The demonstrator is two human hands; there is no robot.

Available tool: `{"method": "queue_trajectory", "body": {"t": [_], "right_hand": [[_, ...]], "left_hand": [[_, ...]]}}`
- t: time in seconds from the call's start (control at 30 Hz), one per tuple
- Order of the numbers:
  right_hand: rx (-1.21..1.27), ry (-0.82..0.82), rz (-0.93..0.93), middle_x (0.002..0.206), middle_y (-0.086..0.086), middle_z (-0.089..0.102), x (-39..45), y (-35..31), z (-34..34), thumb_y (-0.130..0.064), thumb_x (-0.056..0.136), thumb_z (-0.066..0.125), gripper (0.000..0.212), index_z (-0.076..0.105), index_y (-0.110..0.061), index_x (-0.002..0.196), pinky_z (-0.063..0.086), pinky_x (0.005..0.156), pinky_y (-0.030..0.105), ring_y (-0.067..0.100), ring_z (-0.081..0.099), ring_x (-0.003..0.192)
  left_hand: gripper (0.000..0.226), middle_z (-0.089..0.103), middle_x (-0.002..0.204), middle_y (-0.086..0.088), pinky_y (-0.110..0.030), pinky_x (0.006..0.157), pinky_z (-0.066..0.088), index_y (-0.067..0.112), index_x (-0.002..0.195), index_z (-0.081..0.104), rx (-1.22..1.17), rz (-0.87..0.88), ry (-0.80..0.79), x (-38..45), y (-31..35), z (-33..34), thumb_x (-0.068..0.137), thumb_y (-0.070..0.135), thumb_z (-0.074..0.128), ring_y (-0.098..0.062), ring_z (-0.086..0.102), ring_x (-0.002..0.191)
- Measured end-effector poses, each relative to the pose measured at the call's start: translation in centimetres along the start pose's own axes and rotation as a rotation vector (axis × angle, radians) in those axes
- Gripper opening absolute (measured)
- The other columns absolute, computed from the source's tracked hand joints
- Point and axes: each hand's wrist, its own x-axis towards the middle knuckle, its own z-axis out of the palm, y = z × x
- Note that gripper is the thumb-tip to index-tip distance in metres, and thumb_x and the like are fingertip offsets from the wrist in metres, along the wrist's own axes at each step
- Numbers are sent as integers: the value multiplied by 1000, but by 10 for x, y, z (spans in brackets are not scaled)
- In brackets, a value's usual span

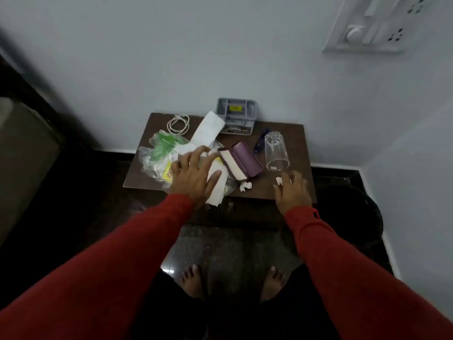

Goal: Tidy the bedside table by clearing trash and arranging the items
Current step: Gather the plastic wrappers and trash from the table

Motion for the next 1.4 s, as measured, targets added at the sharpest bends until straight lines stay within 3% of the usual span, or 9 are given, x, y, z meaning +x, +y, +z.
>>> {"method": "queue_trajectory", "body": {"t": [0.23,0.4,0.5,0.6,0.77,0.9,1.07,1.2,1.4], "right_hand": [[56,-278,74,126,22,50,4,-7,-1,-11,94,57,34,56,-5,127,43,96,41,41,52,114],[477,-147,-125,97,12,64,0,-39,-13,-14,85,72,15,65,-7,97,47,77,31,25,60,85],[610,-165,-262,97,7,68,3,-62,-26,-15,85,71,17,66,-9,101,43,74,19,18,62,84],[669,-231,-332,106,-2,70,6,-75,-37,-16,91,63,24,64,-16,115,43,76,7,8,62,88],[601,-51,-175,106,6,65,20,-69,-25,-9,90,56,19,63,-14,107,54,78,36,20,62,89],[410,-209,23,114,7,64,25,-65,-16,-17,92,55,22,53,-18,114,53,80,41,30,61,102],[77,-418,-33,122,9,64,24,-65,-11,-27,95,53,50,35,-38,140,48,88,47,37,62,109],[54,-393,-28,121,8,66,36,-67,-7,-33,95,53,32,54,-34,127,49,86,43,35,63,107],[346,-318,-11,110,11,69,54,-70,-6,-14,96,47,27,66,-26,110,54,82,39,34,64,99]], "left_hand": [[38,69,106,2,-41,84,49,26,124,59,-287,30,-124,-16,15,-1,103,46,34,-24,65,97],[42,71,102,-6,-27,56,52,22,113,59,-893,-550,-388,-6,54,12,106,53,32,-32,72,80],[58,70,115,-11,-33,60,56,19,126,55,-1327,-922,-590,8,79,18,102,63,26,-30,73,87],[48,72,112,-17,-36,66,60,10,126,62,-1634,-1025,-478,20,91,27,108,44,33,-24,71,87],[33,69,88,-16,-25,51,47,11,102,67,-1298,-937,-266,24,86,44,108,16,34,-19,60,63],[28,63,81,-7,-29,51,37,23,89,65,-1092,-973,-205,25,67,51,102,20,41,-26,53,66],[20,65,97,-26,-50,73,53,17,96,70,-982,-894,-220,26,56,50,98,25,51,-49,59,91],[21,56,69,1,-25,49,32,16,94,68,-986,-821,-278,25,55,48,100,24,51,-12,46,51],[25,55,65,3,-22,42,30,15,100,71,-1006,-790,-308,18,48,47,101,29,51,-6,45,46]]}}
